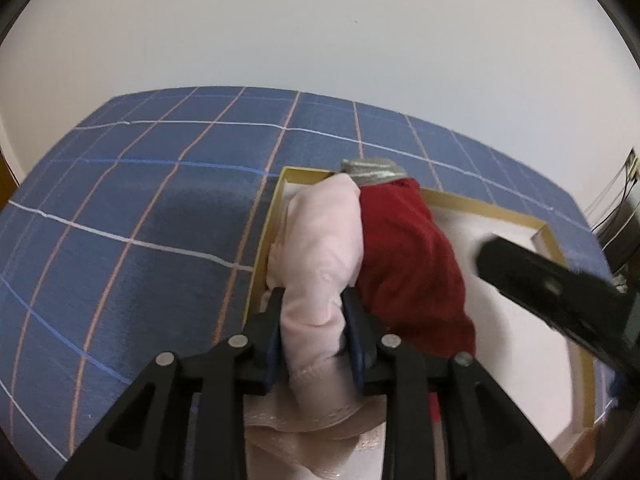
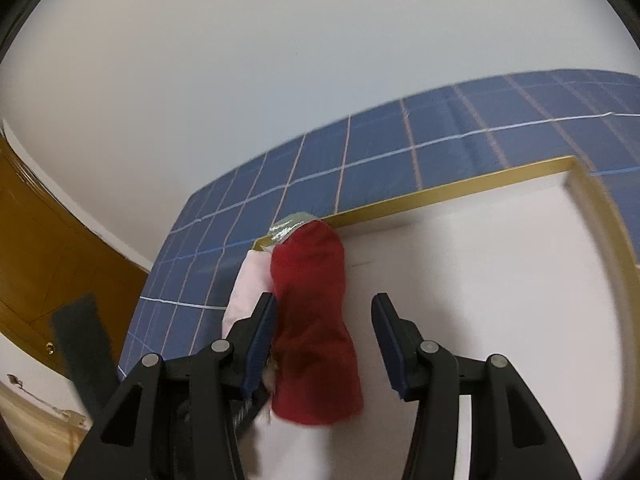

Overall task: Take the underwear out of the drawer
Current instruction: 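Lower both items into the tray and open both grippers, then withdraw both tools from the tray down toward the open drawer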

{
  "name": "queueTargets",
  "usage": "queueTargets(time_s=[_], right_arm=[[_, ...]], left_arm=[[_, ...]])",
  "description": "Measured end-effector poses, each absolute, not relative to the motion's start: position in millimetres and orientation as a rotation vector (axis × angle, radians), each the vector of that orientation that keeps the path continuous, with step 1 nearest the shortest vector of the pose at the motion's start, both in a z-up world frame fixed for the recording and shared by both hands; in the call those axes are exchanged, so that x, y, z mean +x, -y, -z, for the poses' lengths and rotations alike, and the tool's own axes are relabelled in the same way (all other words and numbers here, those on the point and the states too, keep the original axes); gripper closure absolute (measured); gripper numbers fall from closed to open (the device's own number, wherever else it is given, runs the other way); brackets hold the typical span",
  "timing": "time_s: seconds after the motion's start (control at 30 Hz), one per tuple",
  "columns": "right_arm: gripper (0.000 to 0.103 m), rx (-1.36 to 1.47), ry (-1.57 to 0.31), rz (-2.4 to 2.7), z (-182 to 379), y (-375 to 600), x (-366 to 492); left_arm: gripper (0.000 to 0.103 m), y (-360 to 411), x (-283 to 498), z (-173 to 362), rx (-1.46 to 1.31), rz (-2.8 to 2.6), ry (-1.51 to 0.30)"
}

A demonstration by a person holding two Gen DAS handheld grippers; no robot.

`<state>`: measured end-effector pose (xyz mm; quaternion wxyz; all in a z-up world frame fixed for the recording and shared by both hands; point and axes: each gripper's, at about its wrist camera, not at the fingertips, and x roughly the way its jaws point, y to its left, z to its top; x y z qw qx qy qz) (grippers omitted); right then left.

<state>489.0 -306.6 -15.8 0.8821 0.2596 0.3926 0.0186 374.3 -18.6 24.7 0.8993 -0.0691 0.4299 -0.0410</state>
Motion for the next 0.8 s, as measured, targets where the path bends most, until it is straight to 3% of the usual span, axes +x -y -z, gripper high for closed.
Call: queueTargets(time_s=[0.1,0.13,0.27,0.8], right_arm=[[0.051,0.544,-0.763,-0.036,5.4,307.0,460.4],[0.051,0.538,-0.744,-0.034,2.0,306.4,452.1],[0.051,0.502,-0.671,-0.026,-10.0,295.5,417.5],[0.05,0.465,-0.593,0.048,0.7,276.0,317.4]], left_arm=[[0.065,17.4,365.8,-30.8,-0.147,0.1,-0.854],[0.052,16.4,360.3,-34.2,-0.141,0.085,-0.836],[0.031,21.4,334.9,-50.4,-0.122,0.084,-0.746],[0.027,50.7,221.5,-52.8,0.039,0.158,-0.68]])
